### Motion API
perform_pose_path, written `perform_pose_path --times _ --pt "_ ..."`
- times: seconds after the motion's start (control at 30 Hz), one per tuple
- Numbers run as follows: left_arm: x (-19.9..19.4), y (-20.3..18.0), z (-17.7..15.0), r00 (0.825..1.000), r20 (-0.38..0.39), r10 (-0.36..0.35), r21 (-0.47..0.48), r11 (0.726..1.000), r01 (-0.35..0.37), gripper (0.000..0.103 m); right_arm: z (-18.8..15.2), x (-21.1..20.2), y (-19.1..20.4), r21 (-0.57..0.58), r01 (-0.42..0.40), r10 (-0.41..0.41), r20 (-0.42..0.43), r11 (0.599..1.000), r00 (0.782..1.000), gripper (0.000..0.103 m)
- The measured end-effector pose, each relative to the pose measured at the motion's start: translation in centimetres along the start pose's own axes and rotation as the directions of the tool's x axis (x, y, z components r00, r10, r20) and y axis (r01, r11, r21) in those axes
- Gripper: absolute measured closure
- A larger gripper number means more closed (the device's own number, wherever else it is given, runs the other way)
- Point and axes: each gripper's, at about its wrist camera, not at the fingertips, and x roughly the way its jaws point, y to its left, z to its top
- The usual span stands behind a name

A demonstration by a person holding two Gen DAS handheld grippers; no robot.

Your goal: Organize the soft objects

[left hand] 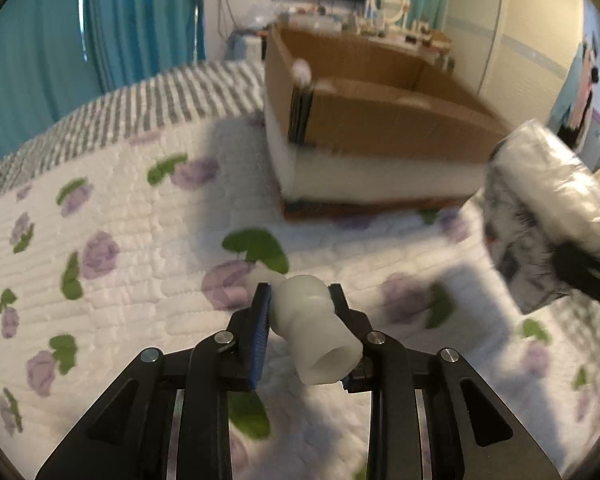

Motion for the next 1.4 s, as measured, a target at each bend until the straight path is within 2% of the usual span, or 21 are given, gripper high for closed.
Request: perform_pose_path --times 0.13,0.3,0.4,0.53,0.63,0.77,0.83,0.87,0.9,1.03,1.17,1.33,1.4 --pt "-4.4 -1.6 1.7 0.996 0.087 -0.019 0.032 0.999 0.016 0.076 2.2 -3.1 0.1 -0.010 -0.012 0.013 0.075 1.000 0.997 0.055" --pt "-8.5 -3.6 6.6 0.976 0.208 -0.064 0.069 0.996 0.051 0.076 7.7 -7.2 1.1 -0.066 -0.004 0.018 0.208 0.998 0.978 0.055" --pt "-8.8 -4.7 10.0 0.967 0.237 -0.089 0.091 0.993 0.069 0.075 11.4 -7.3 1.4 -0.110 0.027 0.001 0.248 0.994 0.969 0.054" --pt "-6.5 -5.5 13.1 0.971 0.222 -0.090 0.124 0.990 0.063 0.074 14.9 -4.7 0.4 -0.106 0.014 0.012 0.237 0.994 0.971 0.054" --pt "-4.2 -5.8 14.1 0.976 0.204 -0.081 0.136 0.989 0.054 0.071 16.5 -1.7 -1.1 -0.078 -0.012 0.028 0.211 0.997 0.977 0.054" --pt "-0.8 -5.9 14.2 0.977 0.186 -0.105 0.169 0.983 0.073 0.065 17.3 2.9 -2.6 -0.049 -0.038 0.045 0.155 0.998 0.987 0.050" --pt "0.3 -6.0 14.1 0.980 0.185 -0.073 0.165 0.985 0.042 0.043 17.2 4.5 -3.4 -0.029 -0.027 0.031 0.151 0.999 0.988 0.028" --pt "0.9 -5.9 14.1 0.978 0.207 -0.031 0.146 0.989 0.000 0.039 17.1 5.3 -3.7 -0.015 -0.027 0.029 0.157 1.000 0.987 0.008" --pt "1.3 -5.6 14.1 0.977 0.213 -0.015 0.135 0.991 -0.014 0.035 17.0 5.7 -4.0 -0.001 -0.018 0.018 0.165 1.000 0.986 0.007" --pt "2.4 -4.6 14.3 0.980 0.199 -0.004 0.095 0.995 -0.015 0.035 17.1 7.3 -5.0 0.036 -0.042 0.036 0.146 0.998 0.989 0.007" --pt "1.4 -4.3 14.5 0.977 0.212 0.017 0.095 0.995 -0.038 0.035 17.2 6.9 -5.9 0.048 -0.040 0.032 0.148 0.998 0.988 0.007" --pt "-3.0 -4.7 15.7 0.962 0.270 0.042 0.089 0.994 -0.068 0.035 18.0 2.7 -6.1 0.054 -0.028 0.017 0.183 0.998 0.983 0.007" --pt "-6.1 -5.1 16.2 0.947 0.319 0.050 0.086 0.993 -0.081 0.035 18.6 -0.6 -5.8 0.040 -0.021 0.011 0.219 0.999 0.976 0.007"
